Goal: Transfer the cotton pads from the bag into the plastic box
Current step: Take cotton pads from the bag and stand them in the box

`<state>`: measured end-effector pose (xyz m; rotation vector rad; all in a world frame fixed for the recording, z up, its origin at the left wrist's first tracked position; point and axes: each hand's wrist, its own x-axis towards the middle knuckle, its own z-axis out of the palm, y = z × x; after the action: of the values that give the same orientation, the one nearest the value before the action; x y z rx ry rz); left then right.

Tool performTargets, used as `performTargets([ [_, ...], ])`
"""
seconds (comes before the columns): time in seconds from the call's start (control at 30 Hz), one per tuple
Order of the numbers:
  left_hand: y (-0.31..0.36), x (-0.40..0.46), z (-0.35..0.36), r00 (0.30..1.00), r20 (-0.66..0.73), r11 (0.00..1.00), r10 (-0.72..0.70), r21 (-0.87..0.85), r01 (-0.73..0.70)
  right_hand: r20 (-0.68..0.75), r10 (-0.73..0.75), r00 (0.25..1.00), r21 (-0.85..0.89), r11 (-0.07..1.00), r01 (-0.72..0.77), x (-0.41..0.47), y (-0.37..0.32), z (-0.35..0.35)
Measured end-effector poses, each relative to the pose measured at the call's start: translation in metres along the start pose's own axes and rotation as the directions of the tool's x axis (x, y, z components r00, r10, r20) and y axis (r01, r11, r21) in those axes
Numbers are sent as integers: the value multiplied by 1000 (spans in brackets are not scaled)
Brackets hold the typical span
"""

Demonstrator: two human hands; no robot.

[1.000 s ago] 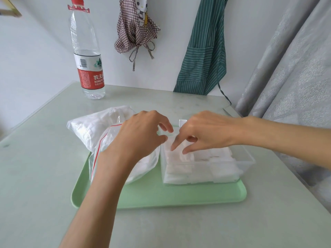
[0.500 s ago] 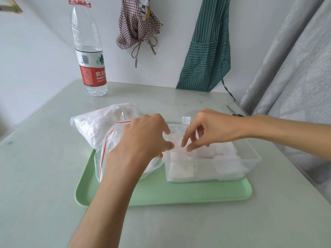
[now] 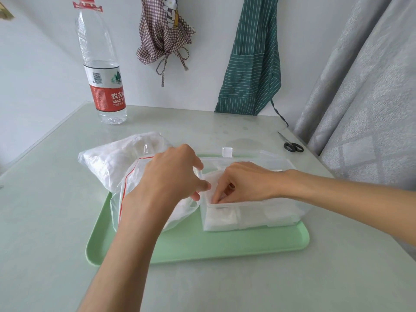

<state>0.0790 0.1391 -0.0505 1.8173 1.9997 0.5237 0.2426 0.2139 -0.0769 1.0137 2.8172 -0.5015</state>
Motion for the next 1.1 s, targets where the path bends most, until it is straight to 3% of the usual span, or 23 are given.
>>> performTargets([
  [0.13,3,-5,-3,992,-121,988,34,157,-15,-119,-16,993,70,997,25,-9,4,-25],
  [0.2,10,-7,-3,965,-184,947,189,295,-129,-164,24,986,142,990,0,-22,14,-41],
  [0.27,21,-3,-4,915,-88,832,393,457,-314,-167,63,984,181,983,-33,-34,25,-47],
  [0.33,34,7,-7,885,81,733,458,528,-428,-174,95,980,220,974,-55,-43,31,-43],
  [0.43,43,27,-5,853,310,674,420,523,-522,-205,149,967,240,966,-98,-40,33,-28],
  [0.53,50,37,7,813,442,618,380,533,-578,-199,184,963,181,972,-149,-35,36,-20],
  [0.8,46,52,26,865,384,591,322,633,-501,-137,247,959,132,964,-229,-30,31,-12],
  [0.97,41,56,20,872,443,734,209,518,-440,-40,313,949,180,936,-302,-30,22,-18],
  [1.1,44,57,20,860,471,737,197,507,-446,-146,347,927,25,938,-347,-23,12,-9],
])
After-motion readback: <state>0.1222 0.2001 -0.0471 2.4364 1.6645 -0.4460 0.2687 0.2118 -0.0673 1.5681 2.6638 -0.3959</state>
